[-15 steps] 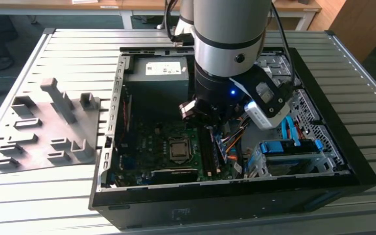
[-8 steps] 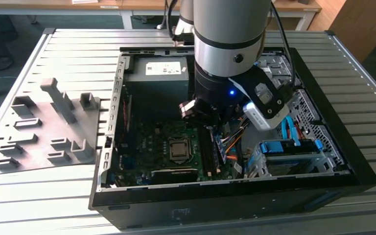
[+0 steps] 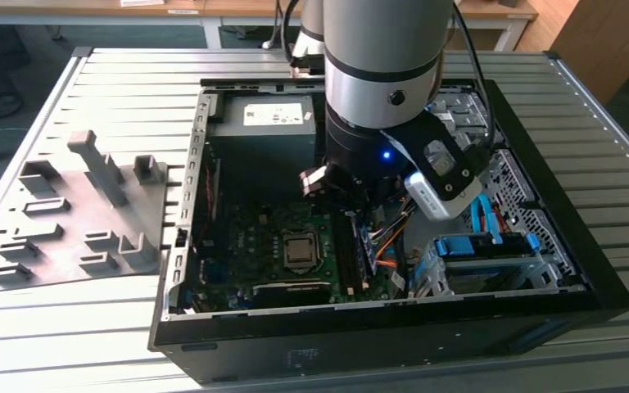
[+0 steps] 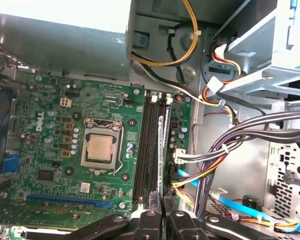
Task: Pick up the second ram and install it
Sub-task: 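Insert the second ram into the second slot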
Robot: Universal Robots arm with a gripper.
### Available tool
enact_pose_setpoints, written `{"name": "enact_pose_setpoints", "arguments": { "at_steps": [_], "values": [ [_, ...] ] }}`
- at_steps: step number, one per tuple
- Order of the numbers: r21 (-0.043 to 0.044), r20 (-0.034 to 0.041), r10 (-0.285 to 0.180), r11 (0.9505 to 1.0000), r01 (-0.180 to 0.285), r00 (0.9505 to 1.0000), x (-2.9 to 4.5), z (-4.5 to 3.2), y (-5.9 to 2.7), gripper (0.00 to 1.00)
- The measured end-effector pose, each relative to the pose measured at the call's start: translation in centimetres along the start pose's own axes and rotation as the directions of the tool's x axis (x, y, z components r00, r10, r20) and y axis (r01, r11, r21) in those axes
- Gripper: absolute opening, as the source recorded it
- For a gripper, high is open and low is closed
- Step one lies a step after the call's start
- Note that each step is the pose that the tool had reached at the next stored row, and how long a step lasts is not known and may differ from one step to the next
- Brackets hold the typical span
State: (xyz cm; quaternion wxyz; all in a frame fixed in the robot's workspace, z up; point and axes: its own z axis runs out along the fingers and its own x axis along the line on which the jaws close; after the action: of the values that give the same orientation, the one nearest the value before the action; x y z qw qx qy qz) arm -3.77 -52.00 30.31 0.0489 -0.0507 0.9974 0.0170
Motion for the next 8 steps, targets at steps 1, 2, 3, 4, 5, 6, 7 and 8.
{"name": "enact_pose_setpoints", "arguments": {
  "at_steps": [1,2,3,4,5,6,7,8],
  "values": [
    [0.0006,0.0002,0.005,1.0,-0.005,1.0,-0.04,0.0,0.0,0.14],
    [0.0013,0.0002,0.011,0.9999,-0.011,0.9999,-0.08,0.01,0.0,0.14],
    [0.0019,-0.0008,0.015,0.9999,-0.015,0.9999,-0.11,0.01,-0.01,0.14],
    [0.0025,-0.0034,0.02,0.9998,-0.02,0.9998,-0.12,0.02,-0.01,0.14],
    [0.0027,-0.0085,0.024,0.9997,-0.024,0.9997,-0.12,0.02,-0.01,0.14],
    [0.0025,-0.0164,0.028,0.9996,-0.028,0.9995,-0.12,0.02,-0.01,0.14],
    [0.0023,-0.0269,0.032,0.9995,-0.032,0.9991,-0.12,0.03,-0.01,0.14],
    [0.0016,-0.0408,0.035,0.9994,-0.035,0.9986,-0.12,0.05,-0.01,0.14]
  ]
}}
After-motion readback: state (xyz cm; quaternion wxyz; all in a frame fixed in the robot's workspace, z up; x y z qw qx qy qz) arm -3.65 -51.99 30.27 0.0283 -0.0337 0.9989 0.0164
